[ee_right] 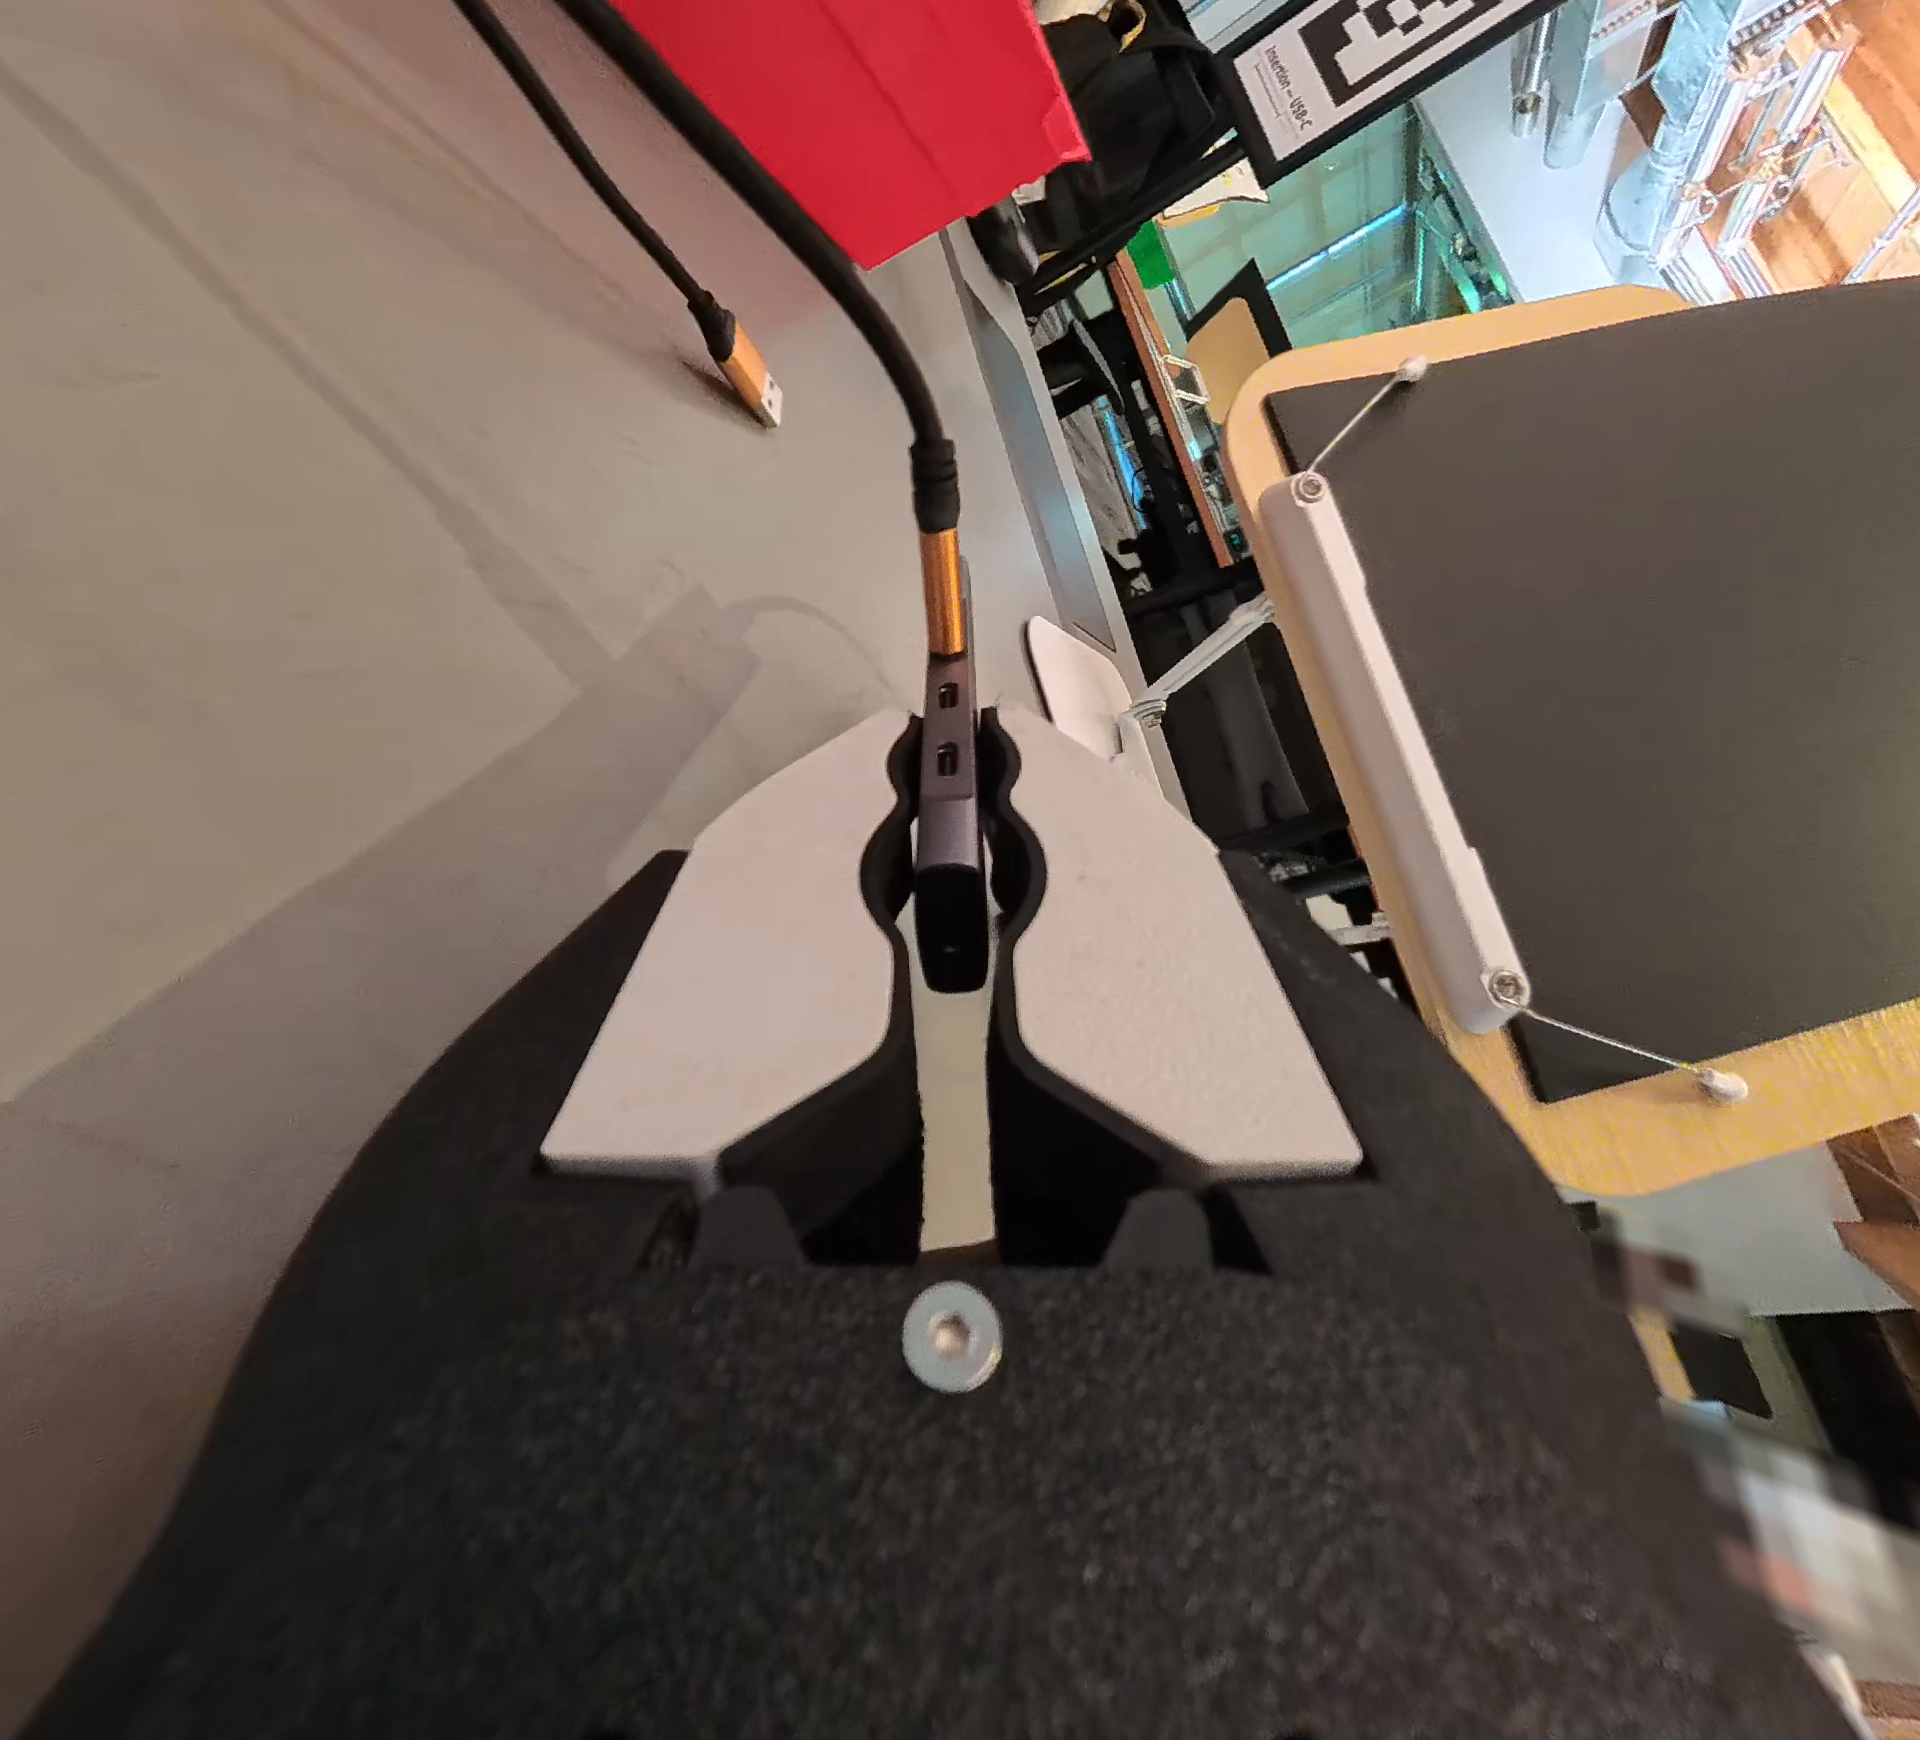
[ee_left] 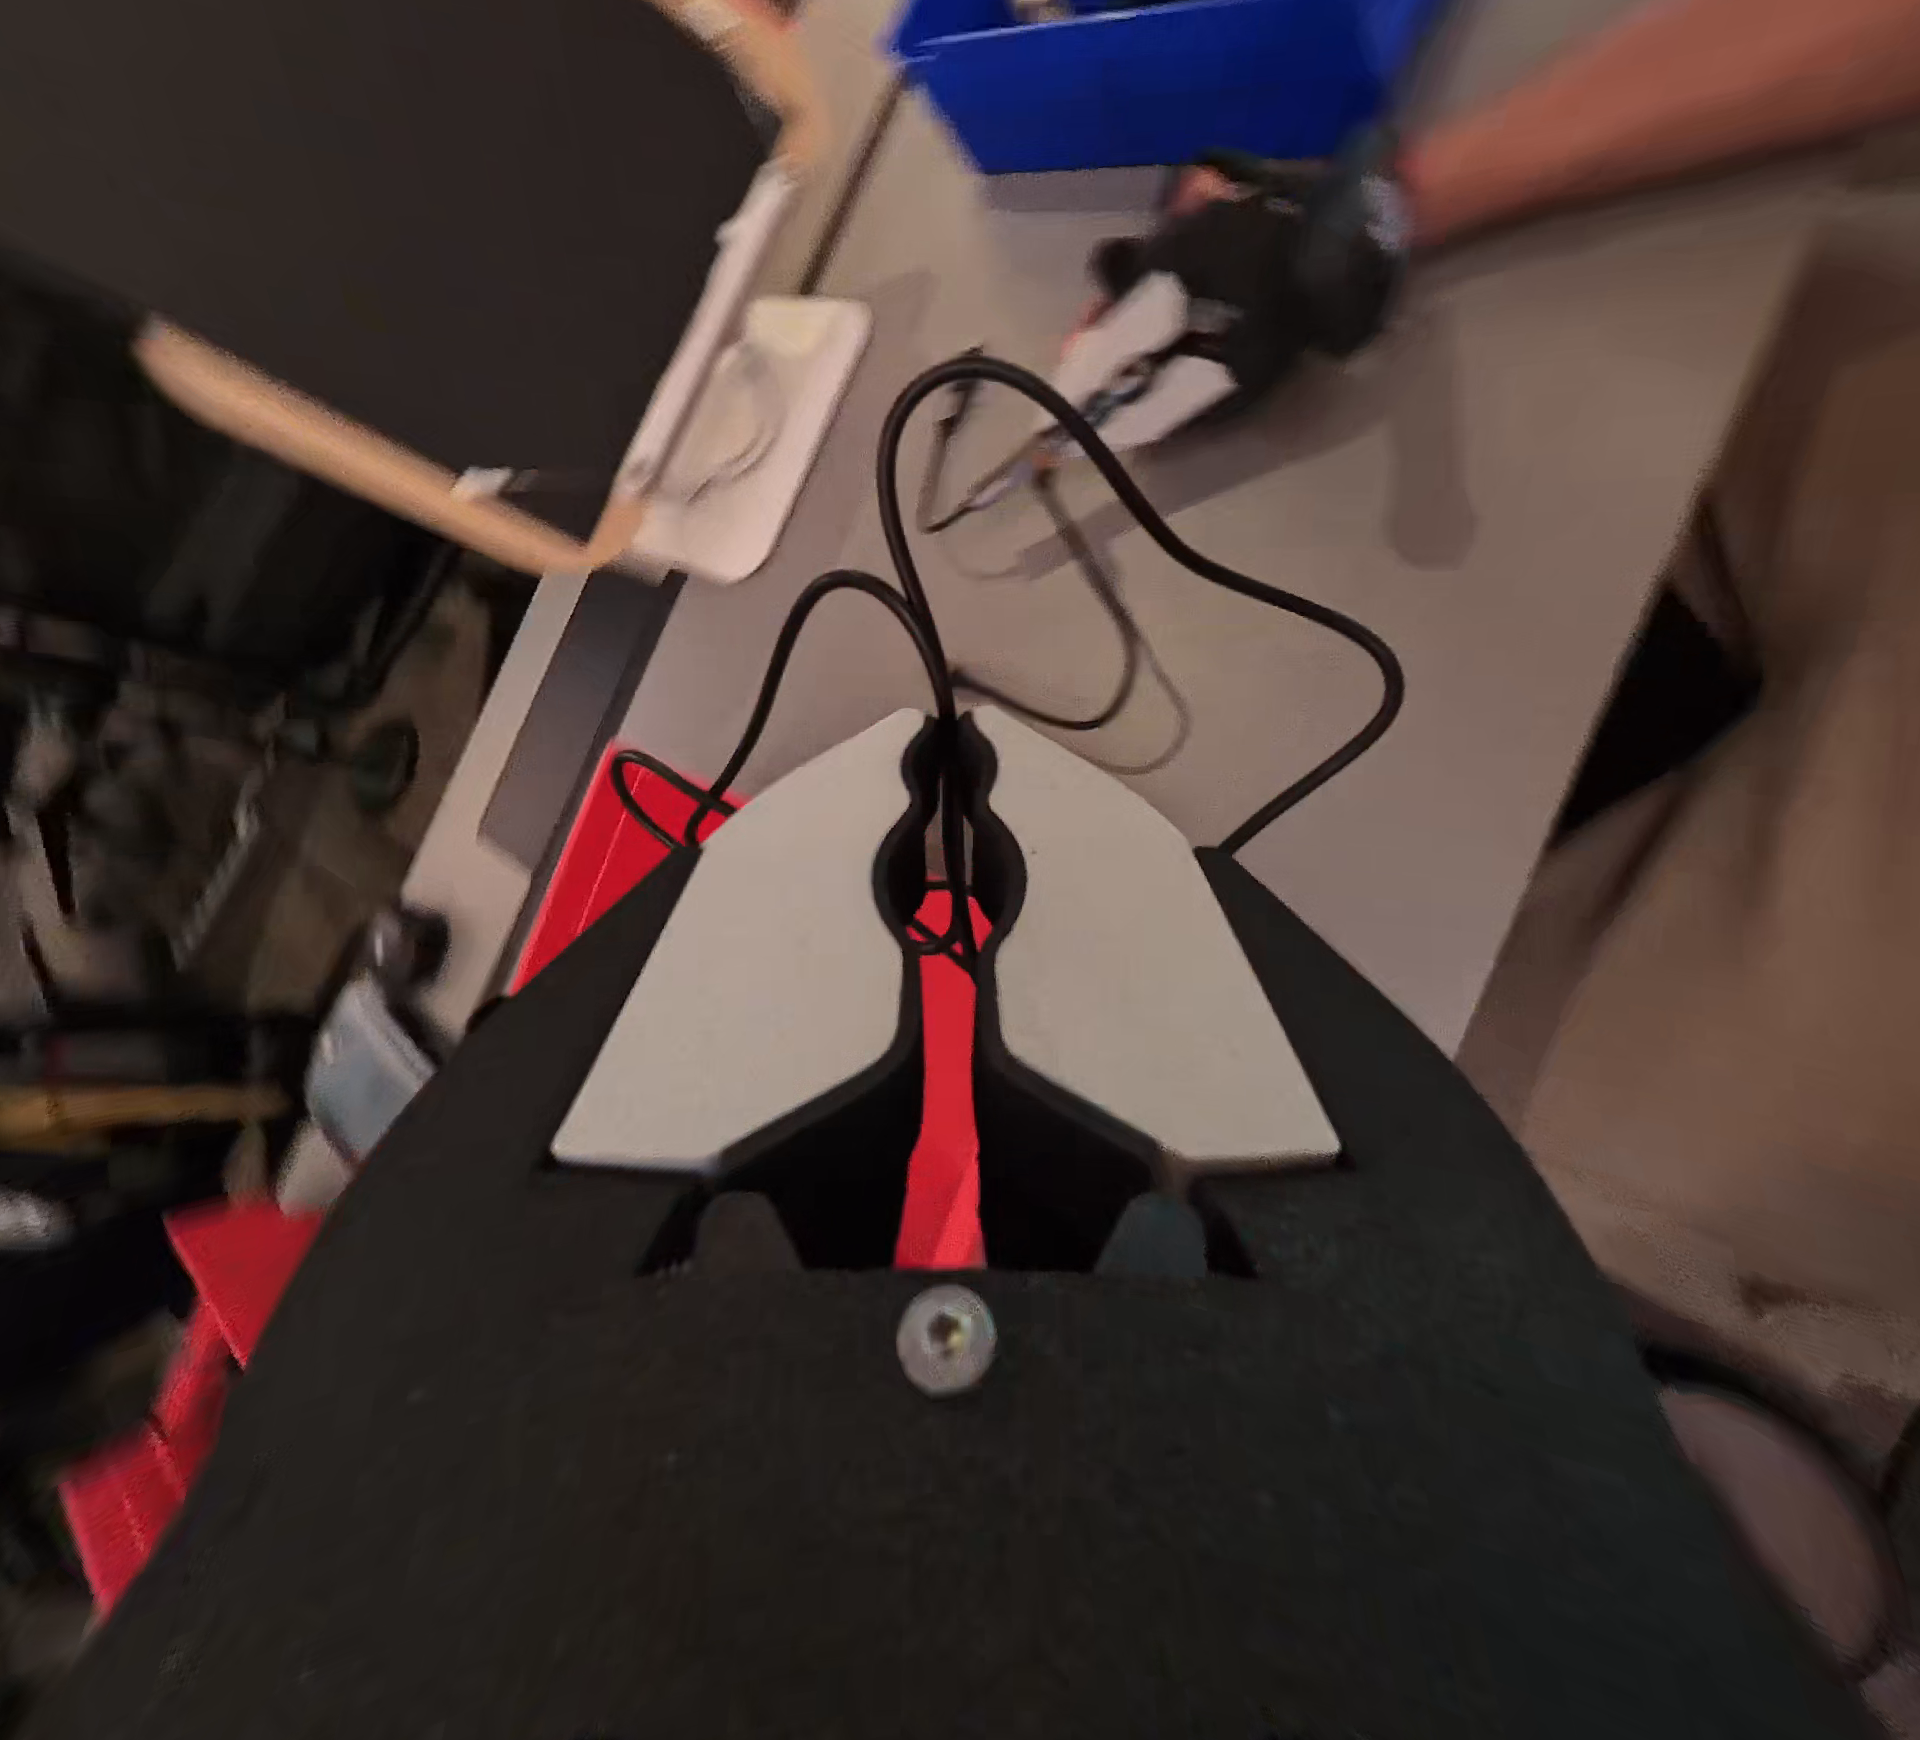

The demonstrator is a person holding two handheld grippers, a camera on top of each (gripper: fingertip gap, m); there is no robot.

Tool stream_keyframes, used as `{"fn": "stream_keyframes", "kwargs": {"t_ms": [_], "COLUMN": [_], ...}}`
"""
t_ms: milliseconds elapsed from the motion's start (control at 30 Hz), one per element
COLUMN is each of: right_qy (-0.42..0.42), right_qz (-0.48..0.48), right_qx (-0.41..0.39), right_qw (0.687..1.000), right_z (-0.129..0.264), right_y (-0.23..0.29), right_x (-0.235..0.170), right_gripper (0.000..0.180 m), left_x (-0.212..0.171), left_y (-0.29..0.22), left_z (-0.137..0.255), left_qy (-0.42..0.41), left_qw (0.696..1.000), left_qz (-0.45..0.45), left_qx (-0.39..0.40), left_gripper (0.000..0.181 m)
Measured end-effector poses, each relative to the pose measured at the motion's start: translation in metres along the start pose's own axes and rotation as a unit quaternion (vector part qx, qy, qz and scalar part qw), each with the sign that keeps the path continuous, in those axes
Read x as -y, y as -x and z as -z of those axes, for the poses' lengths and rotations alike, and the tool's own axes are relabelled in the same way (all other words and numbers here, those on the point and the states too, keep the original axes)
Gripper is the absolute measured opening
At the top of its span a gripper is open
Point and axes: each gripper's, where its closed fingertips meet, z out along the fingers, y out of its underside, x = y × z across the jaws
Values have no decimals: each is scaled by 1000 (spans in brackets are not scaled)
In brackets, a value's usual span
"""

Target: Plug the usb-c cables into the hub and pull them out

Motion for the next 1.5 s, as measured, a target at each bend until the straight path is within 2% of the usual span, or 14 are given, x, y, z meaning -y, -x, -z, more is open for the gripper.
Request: {"fn": "stream_keyframes", "kwargs": {"t_ms": [67, 167, 333, 433, 567, 667, 767, 833, 967, 1067, 1167, 1267, 1367, 1500], "right_qy": [-2, -3, 2, 2, -1, -4, -4, -5, -4, -4, -3, -1, -1, -1], "right_qz": [-9, -15, 1, 4, -12, -24, -29, -32, -37, -39, -41, -44, -46, -48], "right_qx": [-2, -3, 4, 6, 6, 7, 9, 11, 16, 18, 20, 22, 22, 25], "right_qw": [1000, 1000, 1000, 1000, 1000, 1000, 1000, 999, 999, 999, 999, 999, 999, 999], "right_z": [1, 1, 0, 0, 0, 0, 0, -1, -1, 0, 0, -1, 0, -1], "right_y": [-3, -4, 1, 3, 0, -2, -3, -2, -2, -1, -1, 0, -1, 0], "right_x": [0, -1, -1, -1, -1, -1, -2, -2, -2, -2, -2, -3, -4, -4], "right_gripper": [9, 9, 9, 9, 9, 9, 9, 9, 9, 9, 9, 9, 9, 9], "left_x": [2, -23, -95, -120, -146, -150, -131, -113, -101, -127, -135, -149, -168, -165], "left_y": [-45, -99, -131, -124, -112, -99, -87, -86, -84, -75, -78, -70, -70, -77], "left_z": [-23, -73, -140, -155, -155, -148, -149, -154, -172, -189, -208, -220, -229, -242], "left_qy": [-2, 33, 121, 154, 206, 217, 183, 131, 47, 69, 65, 106, 157, 150], "left_qw": [995, 976, 906, 883, 877, 915, 979, 987, 950, 904, 857, 840, 818, 826], "left_qz": [-85, -196, -389, -423, -414, -328, -86, 92, 297, 395, 487, 494, 509, 507], "left_qx": [-43, -87, -117, -132, -132, -88, -9, 31, 81, 147, 156, 198, 215, 195], "left_gripper": [2, 2, 2, 4, 23, 15, 17, 23, 21, 23, 36, 56, 53, 56]}}
